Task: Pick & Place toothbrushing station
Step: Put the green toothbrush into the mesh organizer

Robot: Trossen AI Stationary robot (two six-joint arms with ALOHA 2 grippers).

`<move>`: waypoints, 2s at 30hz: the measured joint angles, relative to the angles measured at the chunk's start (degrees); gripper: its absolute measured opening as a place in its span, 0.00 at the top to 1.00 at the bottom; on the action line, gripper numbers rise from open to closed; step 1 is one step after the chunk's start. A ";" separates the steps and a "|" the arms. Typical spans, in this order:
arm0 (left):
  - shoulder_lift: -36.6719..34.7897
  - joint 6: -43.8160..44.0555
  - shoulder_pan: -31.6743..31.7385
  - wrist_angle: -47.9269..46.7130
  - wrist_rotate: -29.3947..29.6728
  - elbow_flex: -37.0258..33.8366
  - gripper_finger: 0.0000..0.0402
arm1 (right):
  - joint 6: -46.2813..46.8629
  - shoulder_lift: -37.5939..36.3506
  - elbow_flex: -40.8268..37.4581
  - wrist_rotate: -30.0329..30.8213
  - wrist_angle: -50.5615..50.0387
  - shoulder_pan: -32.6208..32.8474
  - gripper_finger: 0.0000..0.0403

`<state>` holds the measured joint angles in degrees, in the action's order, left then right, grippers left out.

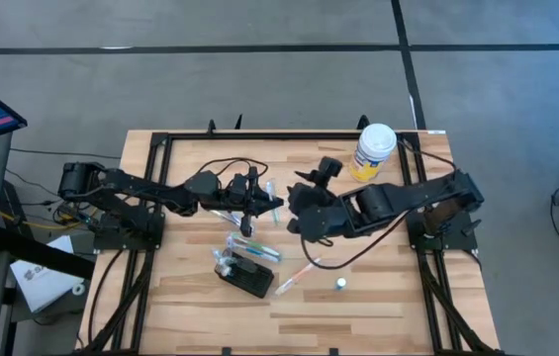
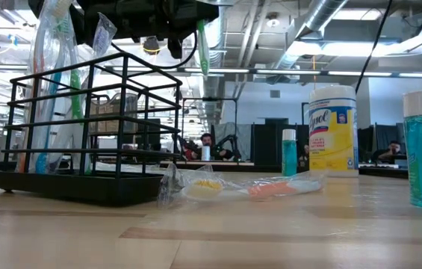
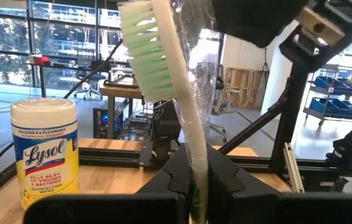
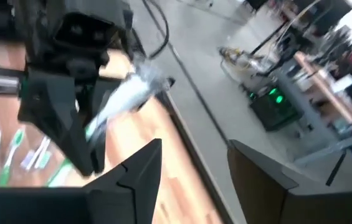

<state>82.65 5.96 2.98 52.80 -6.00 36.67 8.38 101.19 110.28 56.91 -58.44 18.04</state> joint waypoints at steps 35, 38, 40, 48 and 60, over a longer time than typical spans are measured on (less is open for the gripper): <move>-0.04 -0.15 -0.02 1.63 0.00 -0.02 0.98 | -5.82 -15.08 -37.67 -16.53 51.56 -1.05 0.77; -0.04 -1.31 0.00 1.69 0.00 -0.02 0.98 | -5.52 -14.39 -37.77 -16.85 52.22 -1.90 0.77; -0.04 -1.57 -0.02 1.70 0.00 -0.02 0.98 | -5.42 -13.69 -37.79 -16.92 53.23 -2.29 0.77; -0.04 -1.66 -0.02 1.67 0.00 -0.02 0.98 | -5.37 -13.70 -37.81 -19.91 54.73 -3.23 0.77; -0.04 -3.15 -0.02 1.67 0.00 -0.02 0.98 | -3.82 -13.70 -37.81 -25.34 54.65 -5.93 0.77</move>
<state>82.61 2.81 2.96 54.48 -6.00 36.64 4.56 87.48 72.47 31.56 -3.79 12.11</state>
